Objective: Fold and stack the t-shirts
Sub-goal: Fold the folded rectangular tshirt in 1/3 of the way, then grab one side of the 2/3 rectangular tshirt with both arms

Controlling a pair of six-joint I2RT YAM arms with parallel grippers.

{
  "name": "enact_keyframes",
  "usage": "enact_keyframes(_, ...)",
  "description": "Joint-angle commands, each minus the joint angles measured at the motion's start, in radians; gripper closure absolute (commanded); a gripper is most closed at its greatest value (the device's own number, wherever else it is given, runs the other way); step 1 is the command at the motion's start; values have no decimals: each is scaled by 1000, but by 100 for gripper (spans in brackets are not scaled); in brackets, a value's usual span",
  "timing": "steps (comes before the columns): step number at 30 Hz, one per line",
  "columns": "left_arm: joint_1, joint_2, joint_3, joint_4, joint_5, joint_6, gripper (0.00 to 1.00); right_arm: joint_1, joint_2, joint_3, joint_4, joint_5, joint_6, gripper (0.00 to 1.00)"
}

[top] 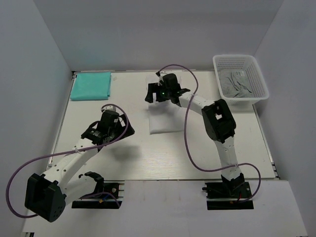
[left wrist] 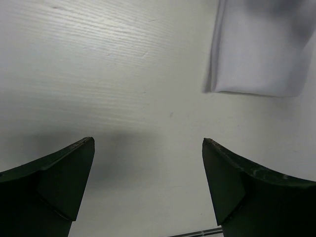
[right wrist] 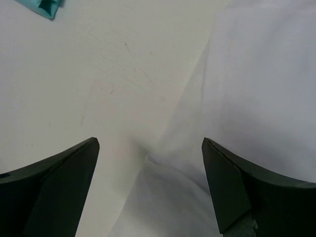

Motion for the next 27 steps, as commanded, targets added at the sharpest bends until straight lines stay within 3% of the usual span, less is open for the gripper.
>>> enact_keyframes(1, -4, 37, 13, 142, 107, 48, 0, -3, -219, -165, 68, 84, -21, 10)
enact_keyframes(2, -4, 57, 13, 176, 139, 62, 0, -9, -334, -245, 73, 142, 1, 10)
enact_keyframes(7, -24, 245, 13, 377, 302, 72, 0, -78, -540, -508, -123, 352, 114, 10)
enact_keyframes(14, -55, 458, 115, 408, 314, 101, 0, -121, -796, -842, -152, 307, 168, 10)
enact_keyframes(22, -64, 632, 181, 445, 345, 124, 0, -152, -715, -881, -162, 189, 200, 10)
enact_keyframes(24, -64, 668, 210, 445, 345, 134, 7, -155, -692, -887, -131, 135, 203, 10)
enact_keyframes(27, -64, 682, 219, 434, 345, 144, 25, -164, -633, -881, -126, 90, 213, 17)
